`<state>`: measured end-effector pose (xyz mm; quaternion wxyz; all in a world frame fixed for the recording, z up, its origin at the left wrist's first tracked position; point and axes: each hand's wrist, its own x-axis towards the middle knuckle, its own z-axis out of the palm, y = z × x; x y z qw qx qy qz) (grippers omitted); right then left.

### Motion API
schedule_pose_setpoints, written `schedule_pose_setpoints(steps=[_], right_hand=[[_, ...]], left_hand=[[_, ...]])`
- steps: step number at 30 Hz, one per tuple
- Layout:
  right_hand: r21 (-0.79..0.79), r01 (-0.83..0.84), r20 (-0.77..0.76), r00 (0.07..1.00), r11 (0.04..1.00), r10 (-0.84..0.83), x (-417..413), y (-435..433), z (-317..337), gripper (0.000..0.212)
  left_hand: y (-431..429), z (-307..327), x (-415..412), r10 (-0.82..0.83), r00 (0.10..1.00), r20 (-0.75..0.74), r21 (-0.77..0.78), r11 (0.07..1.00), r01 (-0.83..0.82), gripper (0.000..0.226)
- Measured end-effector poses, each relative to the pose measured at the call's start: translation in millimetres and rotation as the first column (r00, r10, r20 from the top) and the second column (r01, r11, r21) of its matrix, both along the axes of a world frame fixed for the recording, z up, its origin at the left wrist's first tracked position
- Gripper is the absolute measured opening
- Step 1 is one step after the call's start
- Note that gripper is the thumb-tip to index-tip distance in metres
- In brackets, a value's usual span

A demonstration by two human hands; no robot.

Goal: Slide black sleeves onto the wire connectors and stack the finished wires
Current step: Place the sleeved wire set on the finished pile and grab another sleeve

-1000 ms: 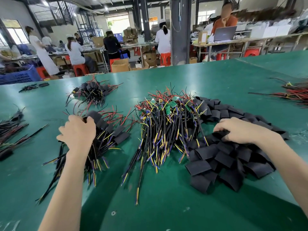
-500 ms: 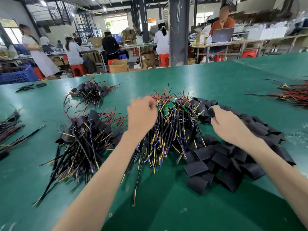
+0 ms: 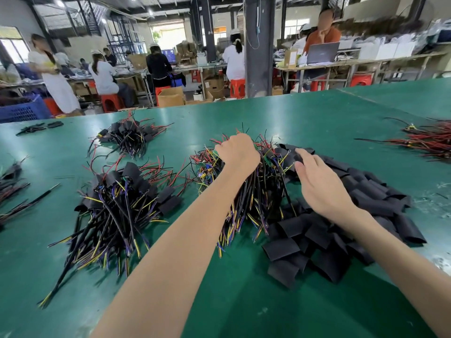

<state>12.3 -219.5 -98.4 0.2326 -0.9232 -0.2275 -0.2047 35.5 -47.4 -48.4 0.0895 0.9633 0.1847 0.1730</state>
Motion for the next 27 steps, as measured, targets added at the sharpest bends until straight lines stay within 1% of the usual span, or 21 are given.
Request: schedule_pose_setpoints(steps=[2,4,5,7,8,9,10,11,13,14,15,17,18,19,20,21,22,23,24,25,27], right_hand=[[0.027,-0.004,-0.022,1.0,1.0,0.005,-2,1,2,0.044],[0.07,-0.004,-0.048,0.999,0.998,0.007,-4,2,3,0.047],[0.081,-0.003,-0.053,0.999,0.997,0.008,-5,2,4,0.048],[0.09,-0.003,-0.059,0.998,0.996,0.008,-6,2,4,0.049],[0.095,-0.002,-0.065,0.998,0.996,0.008,-6,2,4,0.05],[0.099,0.0,-0.07,0.998,0.995,0.007,-6,2,4,0.05],[0.103,0.0,-0.073,0.997,0.995,0.007,-6,2,4,0.05],[0.11,-0.001,-0.074,0.997,0.994,0.009,-5,2,3,0.051],[0.134,-0.013,-0.078,0.997,0.991,0.024,-4,3,3,0.051],[0.147,-0.02,-0.082,0.996,0.989,0.032,-4,3,4,0.052],[0.157,-0.024,-0.086,0.996,0.987,0.038,-4,3,4,0.052],[0.165,-0.026,-0.086,0.995,0.986,0.04,-5,3,5,0.051],[0.153,-0.03,-0.073,0.996,0.988,0.042,-5,4,5,0.049],[0.129,-0.037,-0.053,0.998,0.991,0.044,-6,3,5,0.047],[0.105,-0.04,-0.038,0.998,0.994,0.045,-6,3,4,0.046],[0.108,-0.037,-0.04,0.998,0.993,0.042,-7,3,3,0.047],[0.126,-0.039,-0.048,0.998,0.991,0.045,-7,3,3,0.048],[0.144,-0.051,-0.048,0.997,0.988,0.058,-7,4,3,0.048],[0.149,-0.07,-0.043,0.996,0.986,0.077,-7,4,2,0.047],[0.147,-0.088,-0.039,0.995,0.985,0.095,-7,5,1,0.045],[0.137,-0.119,-0.036,0.992,0.983,0.125,-6,7,-1,0.041]], left_hand=[[2,5,-3,-0.011,0.999,0.039,-0.201,0.979,0.019,0.022],[3,10,-6,0.005,0.995,0.096,-0.363,0.931,0.03,0.013],[5,14,-7,0.019,0.992,0.122,-0.435,0.9,0.036,0.012],[8,19,-6,0.043,0.985,0.164,-0.585,0.809,0.062,0.023],[10,22,-7,0.055,0.98,0.193,-0.673,0.734,0.091,0.022],[11,26,-7,0.071,0.97,0.232,-0.758,0.639,0.134,0.016],[13,30,-9,0.092,0.959,0.267,-0.835,0.52,0.183,0.009],[14,35,-11,0.105,0.948,0.299,-0.889,0.392,0.237,0.007],[14,47,-20,0.129,0.913,0.387,-0.917,0.159,0.367,0.018],[14,54,-26,0.153,0.888,0.434,-0.901,0.073,0.428,0.02],[15,62,-32,0.191,0.866,0.463,-0.883,0.013,0.469,0.02],[18,78,-44,0.254,0.833,0.491,-0.853,-0.056,0.519,0.021],[22,86,-50,0.257,0.825,0.504,-0.845,-0.054,0.533,0.021],[24,95,-56,0.236,0.815,0.529,-0.84,0.005,0.543,0.019],[27,103,-63,0.182,0.806,0.564,-0.826,0.148,0.544,0.016],[30,111,-69,0.097,0.798,0.594,-0.763,0.381,0.522,0.016],[35,117,-75,-0.013,0.797,0.604,-0.601,0.649,0.466,0.017],[40,120,-81,-0.131,0.798,0.588,-0.349,0.85,0.396,0.02],[44,122,-86,-0.22,0.803,0.554,-0.104,0.939,0.329,0.024],[48,121,-91,-0.268,0.816,0.513,0.062,0.959,0.276,0.027],[53,112,-99,-0.307,0.841,0.446,0.233,0.947,0.223,0.028]])
